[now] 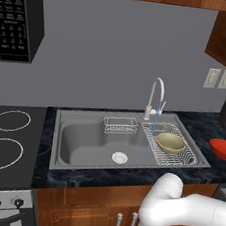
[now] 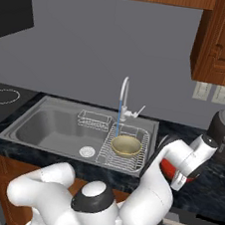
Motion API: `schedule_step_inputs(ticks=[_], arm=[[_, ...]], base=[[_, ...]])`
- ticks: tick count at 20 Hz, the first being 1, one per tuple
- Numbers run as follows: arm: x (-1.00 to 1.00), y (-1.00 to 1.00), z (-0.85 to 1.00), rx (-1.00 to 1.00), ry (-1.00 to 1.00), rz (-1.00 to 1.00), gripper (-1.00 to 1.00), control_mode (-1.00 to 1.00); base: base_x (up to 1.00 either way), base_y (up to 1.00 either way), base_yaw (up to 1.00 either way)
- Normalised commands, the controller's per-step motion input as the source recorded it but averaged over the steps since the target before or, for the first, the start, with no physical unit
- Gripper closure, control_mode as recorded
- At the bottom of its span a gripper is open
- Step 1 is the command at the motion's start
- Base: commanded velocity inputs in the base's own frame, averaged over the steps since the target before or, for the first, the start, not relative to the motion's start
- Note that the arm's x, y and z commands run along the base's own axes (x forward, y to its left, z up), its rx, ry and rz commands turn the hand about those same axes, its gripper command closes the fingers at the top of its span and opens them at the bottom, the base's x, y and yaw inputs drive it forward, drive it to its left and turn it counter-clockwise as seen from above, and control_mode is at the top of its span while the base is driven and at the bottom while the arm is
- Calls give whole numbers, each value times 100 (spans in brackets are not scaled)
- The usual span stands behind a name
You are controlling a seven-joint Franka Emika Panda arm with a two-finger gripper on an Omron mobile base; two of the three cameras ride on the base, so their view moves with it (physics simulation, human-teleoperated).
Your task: Rinse each bowl for a few seconds and place them down in the sink or on the counter.
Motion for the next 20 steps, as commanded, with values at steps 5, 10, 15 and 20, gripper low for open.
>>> schedule_step_inputs(ticks=[5, 10, 15, 20], arm=[[0, -5, -14, 1, 5, 0, 100, -100], [-1, 0, -27, 2, 7, 0, 100, -100], [-7, 1, -38, 3, 8, 0, -100, -100], [-3, 1, -25, 2, 4, 0, -100, -100]], base=[[0, 0, 0], [0, 0, 0], [0, 0, 0], [0, 0, 0]])
